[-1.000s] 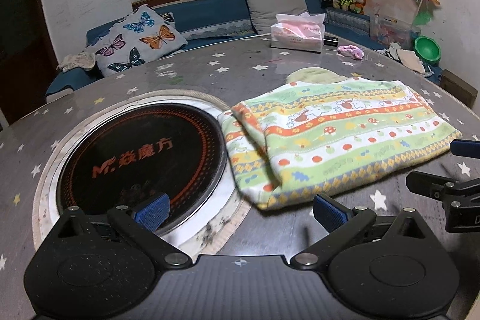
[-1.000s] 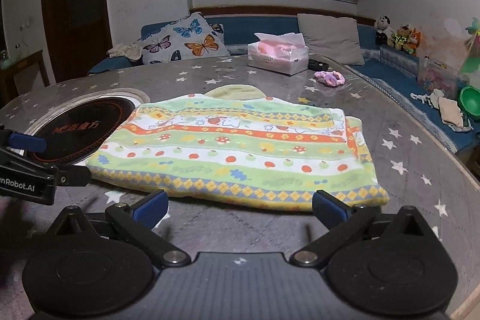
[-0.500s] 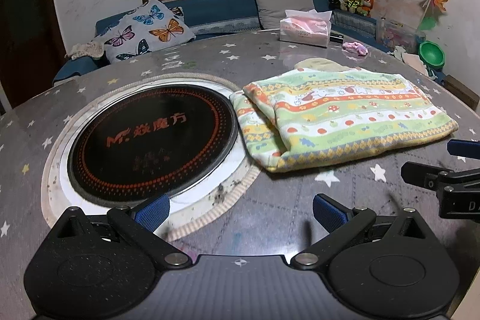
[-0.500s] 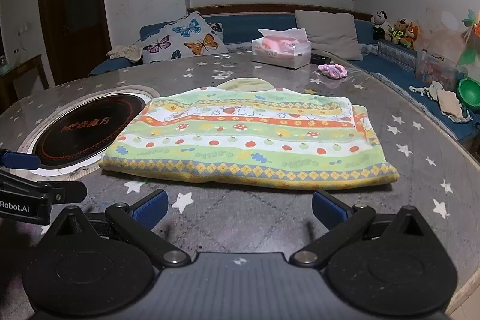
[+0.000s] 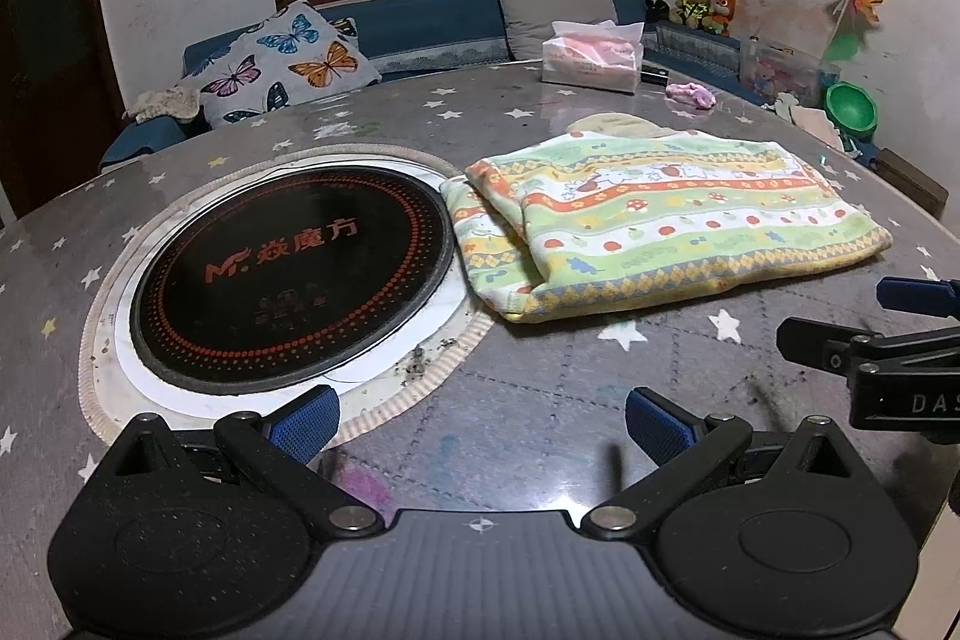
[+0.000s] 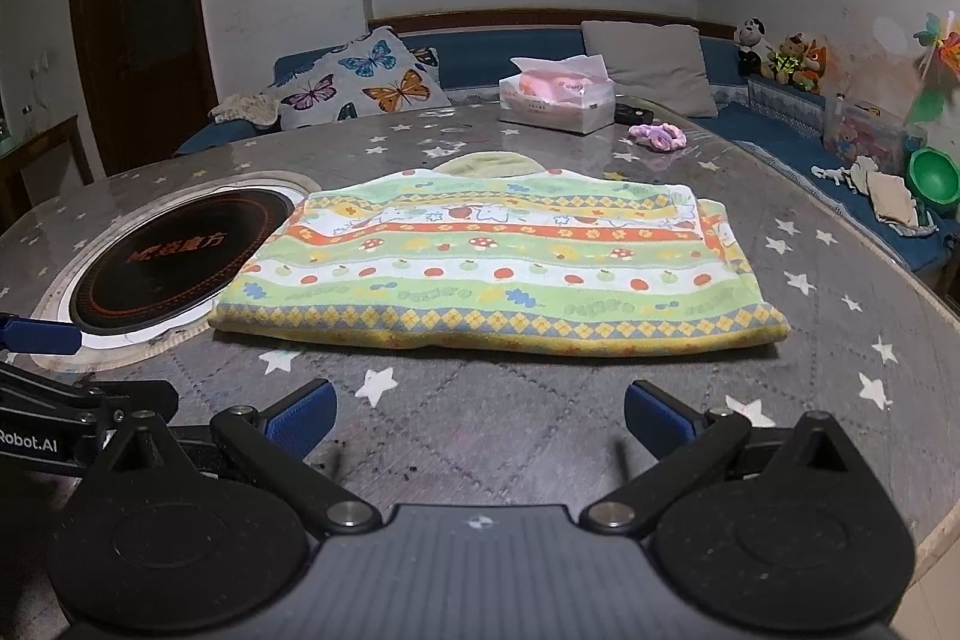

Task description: Fold clothes

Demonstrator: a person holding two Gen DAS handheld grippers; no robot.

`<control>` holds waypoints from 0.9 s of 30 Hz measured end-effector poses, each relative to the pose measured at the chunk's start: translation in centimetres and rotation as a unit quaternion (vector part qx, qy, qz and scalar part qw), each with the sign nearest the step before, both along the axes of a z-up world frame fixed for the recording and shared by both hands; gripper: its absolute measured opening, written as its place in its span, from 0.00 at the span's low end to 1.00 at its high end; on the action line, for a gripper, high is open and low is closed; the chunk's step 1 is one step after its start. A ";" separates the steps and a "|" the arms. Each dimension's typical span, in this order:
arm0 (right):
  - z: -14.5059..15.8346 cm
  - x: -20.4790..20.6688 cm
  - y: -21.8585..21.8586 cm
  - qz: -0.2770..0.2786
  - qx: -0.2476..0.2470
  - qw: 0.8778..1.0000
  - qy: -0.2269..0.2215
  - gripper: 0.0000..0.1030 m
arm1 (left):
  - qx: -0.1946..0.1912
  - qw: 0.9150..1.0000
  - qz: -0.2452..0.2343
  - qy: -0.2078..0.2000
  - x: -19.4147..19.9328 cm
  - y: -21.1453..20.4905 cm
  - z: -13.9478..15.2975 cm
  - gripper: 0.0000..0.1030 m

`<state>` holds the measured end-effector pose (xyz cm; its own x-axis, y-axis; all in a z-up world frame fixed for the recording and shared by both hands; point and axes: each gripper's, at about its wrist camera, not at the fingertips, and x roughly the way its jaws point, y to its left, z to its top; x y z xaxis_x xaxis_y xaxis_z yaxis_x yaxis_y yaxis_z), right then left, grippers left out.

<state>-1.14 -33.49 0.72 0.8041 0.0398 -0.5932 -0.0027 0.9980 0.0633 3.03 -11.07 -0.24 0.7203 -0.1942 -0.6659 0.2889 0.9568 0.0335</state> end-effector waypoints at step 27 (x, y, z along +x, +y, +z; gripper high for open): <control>0.4 -1.1 0.3 -0.002 -0.001 1.000 -0.006 1.00 | -0.003 1.000 -0.021 -0.002 -1.5 -1.2 0.1 1.00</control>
